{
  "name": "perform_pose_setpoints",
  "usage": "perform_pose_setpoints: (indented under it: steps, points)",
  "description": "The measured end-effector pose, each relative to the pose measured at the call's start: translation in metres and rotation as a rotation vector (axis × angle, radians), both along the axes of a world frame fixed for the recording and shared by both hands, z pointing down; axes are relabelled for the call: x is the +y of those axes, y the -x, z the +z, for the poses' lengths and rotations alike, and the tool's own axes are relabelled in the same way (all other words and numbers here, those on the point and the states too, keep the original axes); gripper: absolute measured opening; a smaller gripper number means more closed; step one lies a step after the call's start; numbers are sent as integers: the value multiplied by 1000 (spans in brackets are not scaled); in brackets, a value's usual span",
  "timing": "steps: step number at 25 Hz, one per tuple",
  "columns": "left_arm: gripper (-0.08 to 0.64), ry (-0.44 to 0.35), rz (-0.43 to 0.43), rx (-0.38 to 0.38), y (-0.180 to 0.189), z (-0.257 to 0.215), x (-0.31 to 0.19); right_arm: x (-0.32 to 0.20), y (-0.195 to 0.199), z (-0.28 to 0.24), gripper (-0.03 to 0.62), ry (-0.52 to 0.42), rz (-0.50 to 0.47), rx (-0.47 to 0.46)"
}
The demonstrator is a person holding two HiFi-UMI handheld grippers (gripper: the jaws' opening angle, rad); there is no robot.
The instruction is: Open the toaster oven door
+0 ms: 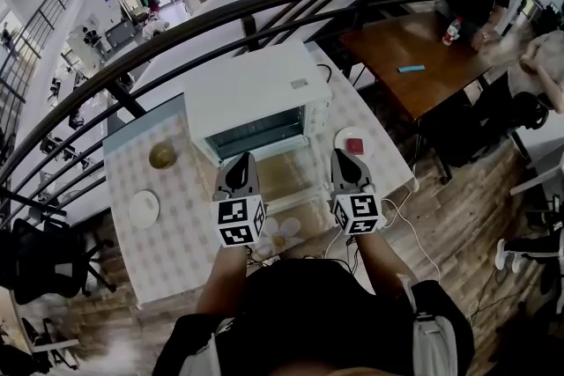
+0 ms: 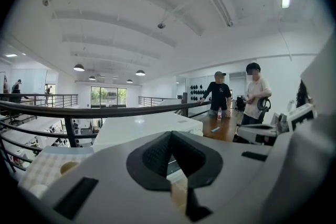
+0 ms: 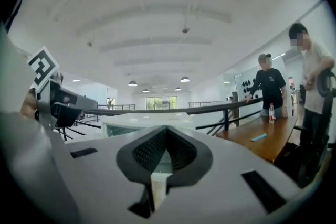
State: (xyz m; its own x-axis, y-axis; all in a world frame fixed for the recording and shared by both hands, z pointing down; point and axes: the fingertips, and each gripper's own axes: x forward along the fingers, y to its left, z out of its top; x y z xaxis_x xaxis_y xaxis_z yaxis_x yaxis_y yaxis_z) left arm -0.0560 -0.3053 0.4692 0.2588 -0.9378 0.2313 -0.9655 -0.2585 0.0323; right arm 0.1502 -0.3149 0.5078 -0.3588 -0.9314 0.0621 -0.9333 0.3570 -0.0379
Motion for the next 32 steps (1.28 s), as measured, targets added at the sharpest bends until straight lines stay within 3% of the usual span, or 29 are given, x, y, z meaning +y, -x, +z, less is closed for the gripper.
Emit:
perform_pose_setpoints:
  steps: [7,32]
  points:
    - [12,-29,-2,5,4,-12,0,-22,8,-68,0,-129,2,13]
    - [12,-35,-15,7,21,-13,6,-16,28,-62,2,-96,-12,5]
